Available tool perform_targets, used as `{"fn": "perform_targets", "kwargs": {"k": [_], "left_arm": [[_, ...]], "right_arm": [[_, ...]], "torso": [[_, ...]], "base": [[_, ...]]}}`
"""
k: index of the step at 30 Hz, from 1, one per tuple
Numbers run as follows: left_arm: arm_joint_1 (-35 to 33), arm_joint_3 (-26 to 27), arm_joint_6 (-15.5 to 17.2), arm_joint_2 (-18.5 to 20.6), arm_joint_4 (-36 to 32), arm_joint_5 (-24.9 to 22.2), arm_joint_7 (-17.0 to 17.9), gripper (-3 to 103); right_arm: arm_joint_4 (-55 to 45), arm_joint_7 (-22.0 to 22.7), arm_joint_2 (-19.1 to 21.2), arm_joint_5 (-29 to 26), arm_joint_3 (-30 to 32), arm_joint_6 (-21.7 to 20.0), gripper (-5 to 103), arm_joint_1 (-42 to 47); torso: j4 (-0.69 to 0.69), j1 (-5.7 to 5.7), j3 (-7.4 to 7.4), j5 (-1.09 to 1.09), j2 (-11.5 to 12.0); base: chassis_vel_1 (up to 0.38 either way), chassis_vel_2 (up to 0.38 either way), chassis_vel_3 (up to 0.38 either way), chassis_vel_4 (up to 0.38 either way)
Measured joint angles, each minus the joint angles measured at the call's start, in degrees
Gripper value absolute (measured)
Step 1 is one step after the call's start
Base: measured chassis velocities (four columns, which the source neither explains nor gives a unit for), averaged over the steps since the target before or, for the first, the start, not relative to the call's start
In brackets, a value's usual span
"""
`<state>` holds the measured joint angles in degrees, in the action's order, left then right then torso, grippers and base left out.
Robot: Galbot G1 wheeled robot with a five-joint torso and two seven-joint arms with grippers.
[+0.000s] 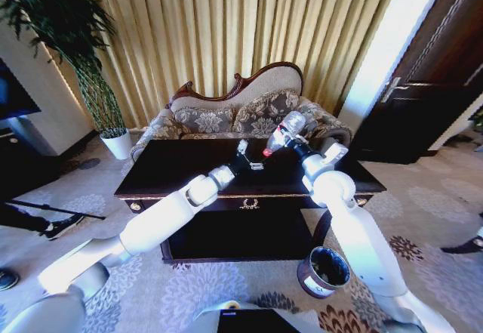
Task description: Move to the front of the table and place the trash on the table into the trash bin.
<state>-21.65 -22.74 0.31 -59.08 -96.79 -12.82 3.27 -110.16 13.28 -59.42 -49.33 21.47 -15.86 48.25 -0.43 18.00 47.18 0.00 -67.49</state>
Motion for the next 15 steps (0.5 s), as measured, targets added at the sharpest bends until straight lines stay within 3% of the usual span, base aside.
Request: {"fn": "perform_targets", "kwargs": {"k": [1,5,6,8,11,15], "left_arm": [[0.0,0.0,0.0,0.0,0.0,0.0,0.0,96],[-2.2,6.1,6.8,2.6,-3.5,-5.5,4.5,100],[-2.2,6.1,6.8,2.6,-3.5,-5.5,4.5,100],[-3.9,10.6,10.2,4.4,-5.4,-8.9,7.2,100],[-5.7,14.8,12.1,6.1,-6.9,-10.4,7.7,100],[-12.1,24.3,15.6,10.7,-9.6,-13.1,8.0,100]], "right_arm": [[0.0,0.0,0.0,0.0,0.0,0.0,19,0.0],[1.3,-0.2,1.7,7.8,0.1,0.3,19,1.7],[1.3,-0.2,1.7,7.8,0.1,0.3,19,1.7],[1.5,-0.2,2.6,9.7,0.2,0.1,19,2.8],[1.8,-0.2,3.3,10.9,0.3,-0.1,19,3.6],[2.0,-0.2,5.0,12.4,0.5,-0.2,19,5.2]], "torso": [[0.00,0.00,0.00,0.00,0.0],[0.00,0.00,0.00,-0.01,0.0],[0.00,0.00,0.00,-0.01,0.0],[0.00,0.00,0.00,-0.01,0.0],[0.00,0.00,0.00,-0.01,0.0],[0.01,0.00,0.00,-0.02,0.0]], "base": [[0.000,0.000,0.000,0.000],[0.000,0.000,0.000,0.000],[0.000,0.000,0.000,0.000],[0.000,0.000,0.000,0.000],[0.000,0.000,0.000,0.000],[0.000,0.000,0.000,0.000]]}}
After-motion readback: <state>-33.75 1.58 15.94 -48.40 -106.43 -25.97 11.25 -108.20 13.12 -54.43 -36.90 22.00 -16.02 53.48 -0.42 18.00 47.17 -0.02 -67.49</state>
